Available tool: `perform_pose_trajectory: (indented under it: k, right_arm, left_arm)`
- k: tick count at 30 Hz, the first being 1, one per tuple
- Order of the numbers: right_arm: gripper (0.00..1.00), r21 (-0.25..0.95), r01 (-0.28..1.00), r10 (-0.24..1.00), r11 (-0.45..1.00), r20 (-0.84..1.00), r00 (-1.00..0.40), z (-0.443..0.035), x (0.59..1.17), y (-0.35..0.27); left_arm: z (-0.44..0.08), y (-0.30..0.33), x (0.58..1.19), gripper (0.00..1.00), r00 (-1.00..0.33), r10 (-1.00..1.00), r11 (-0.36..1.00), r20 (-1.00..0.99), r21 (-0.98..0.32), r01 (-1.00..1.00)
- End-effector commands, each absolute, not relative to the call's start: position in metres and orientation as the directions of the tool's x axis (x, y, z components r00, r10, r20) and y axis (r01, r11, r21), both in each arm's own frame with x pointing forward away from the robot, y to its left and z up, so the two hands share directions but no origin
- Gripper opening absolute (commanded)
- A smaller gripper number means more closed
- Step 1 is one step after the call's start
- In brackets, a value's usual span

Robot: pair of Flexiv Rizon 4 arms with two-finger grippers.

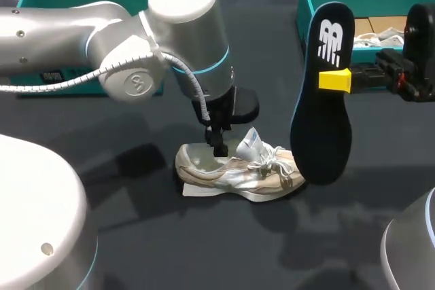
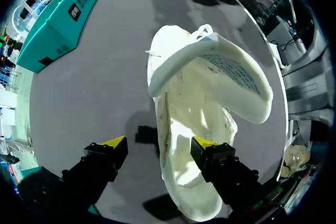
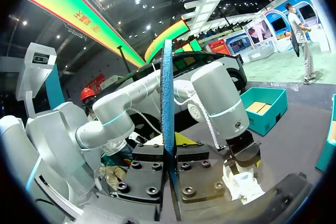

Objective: Take the shoe out of the shoebox, open the shoe tongue, remove and reinsert the insole, then place the shoe into the shoebox

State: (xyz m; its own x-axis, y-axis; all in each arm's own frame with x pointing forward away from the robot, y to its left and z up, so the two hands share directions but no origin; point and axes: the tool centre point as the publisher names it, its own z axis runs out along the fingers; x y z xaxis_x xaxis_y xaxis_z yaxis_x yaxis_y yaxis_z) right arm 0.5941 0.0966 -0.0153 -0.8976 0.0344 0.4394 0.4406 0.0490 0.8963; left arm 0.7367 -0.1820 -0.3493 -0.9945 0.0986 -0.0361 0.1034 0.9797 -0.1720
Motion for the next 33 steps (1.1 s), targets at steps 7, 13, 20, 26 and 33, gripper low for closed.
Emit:
perform_pose_trajectory:
  k: [7, 13, 20, 26, 33]
  right_arm:
    - [0.00, 0.896, 0.441, 0.035, 0.050, 0.440, -0.897, -0.016, 0.595, 0.098]
    - [0.00, 0.896, 0.441, 0.035, 0.050, 0.440, -0.897, -0.016, 0.595, 0.098]
    - [0.00, 0.896, 0.441, 0.035, 0.050, 0.440, -0.897, -0.016, 0.595, 0.098]
    - [0.00, 0.896, 0.441, 0.035, 0.050, 0.440, -0.897, -0.016, 0.595, 0.098]
    - [0.00, 0.896, 0.441, 0.035, 0.050, 0.440, -0.897, -0.016, 0.595, 0.098]
  left_arm:
    - [-0.370, -0.192, 0.737, 0.70, -0.996, 0.092, 0.985, -0.008, -0.149, 0.092]
    - [-0.378, -0.193, 0.730, 0.64, -0.995, 0.097, 0.986, 0.006, -0.134, 0.096]
    - [-0.383, -0.193, 0.729, 0.05, -0.996, 0.092, 0.988, 0.012, -0.122, 0.090]
    - [-0.378, -0.189, 0.727, 0.00, -0.995, 0.097, 0.987, 0.013, -0.126, 0.095]
    - [-0.371, -0.189, 0.726, 0.00, -0.987, 0.150, 0.981, 0.059, -0.136, 0.141]
